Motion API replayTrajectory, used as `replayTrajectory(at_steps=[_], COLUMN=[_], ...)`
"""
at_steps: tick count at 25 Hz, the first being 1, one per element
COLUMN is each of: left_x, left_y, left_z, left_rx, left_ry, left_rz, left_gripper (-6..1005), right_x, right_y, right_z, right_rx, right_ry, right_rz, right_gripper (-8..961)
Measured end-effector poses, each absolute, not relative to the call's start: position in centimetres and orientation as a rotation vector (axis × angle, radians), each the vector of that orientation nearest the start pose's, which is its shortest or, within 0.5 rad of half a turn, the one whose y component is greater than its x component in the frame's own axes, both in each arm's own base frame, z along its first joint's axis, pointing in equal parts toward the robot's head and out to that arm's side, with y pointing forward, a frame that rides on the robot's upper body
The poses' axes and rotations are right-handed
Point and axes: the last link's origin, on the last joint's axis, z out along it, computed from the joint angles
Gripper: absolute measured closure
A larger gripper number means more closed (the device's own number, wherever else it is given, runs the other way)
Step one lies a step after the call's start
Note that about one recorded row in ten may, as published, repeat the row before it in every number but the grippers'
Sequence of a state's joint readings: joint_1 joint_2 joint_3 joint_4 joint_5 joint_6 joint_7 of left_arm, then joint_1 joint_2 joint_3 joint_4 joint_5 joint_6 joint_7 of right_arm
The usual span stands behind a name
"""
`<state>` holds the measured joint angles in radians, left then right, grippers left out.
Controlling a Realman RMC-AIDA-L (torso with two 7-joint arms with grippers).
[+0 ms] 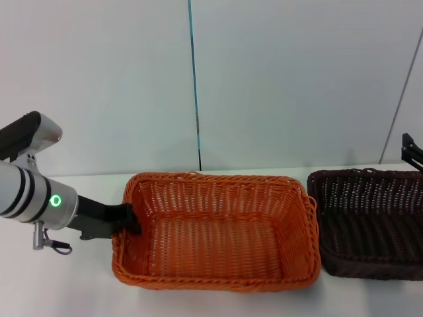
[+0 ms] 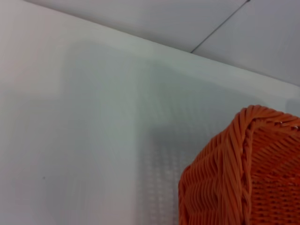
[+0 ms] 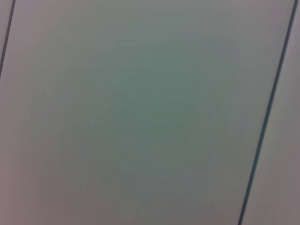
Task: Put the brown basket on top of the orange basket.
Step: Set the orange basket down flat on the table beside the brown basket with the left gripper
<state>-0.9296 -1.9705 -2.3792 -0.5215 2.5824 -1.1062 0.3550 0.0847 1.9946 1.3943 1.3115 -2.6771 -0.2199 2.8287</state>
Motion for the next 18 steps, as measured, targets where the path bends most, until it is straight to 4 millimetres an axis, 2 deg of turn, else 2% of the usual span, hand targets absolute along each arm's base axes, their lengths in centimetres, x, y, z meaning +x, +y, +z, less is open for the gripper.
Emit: replayTrajectory(at_steps=[17,18], left_x=[-24.08,-24.08], left_y=[44.63,44.63], left_z=[1.38,1.38], left_rx=[-1.964,-1.964], left_ry=[-1.787,-1.787], left_rz=[-0.127,-0.127], left_gripper=[842,819], right_x=[24.06,24.03], right_y=[36.62,36.64], right_z=[6.52,6.51], right_rx=[0.656,0.655], right_ry=[2.61,2.611], right_rz=[2.306,2.306], right_gripper=[8,8])
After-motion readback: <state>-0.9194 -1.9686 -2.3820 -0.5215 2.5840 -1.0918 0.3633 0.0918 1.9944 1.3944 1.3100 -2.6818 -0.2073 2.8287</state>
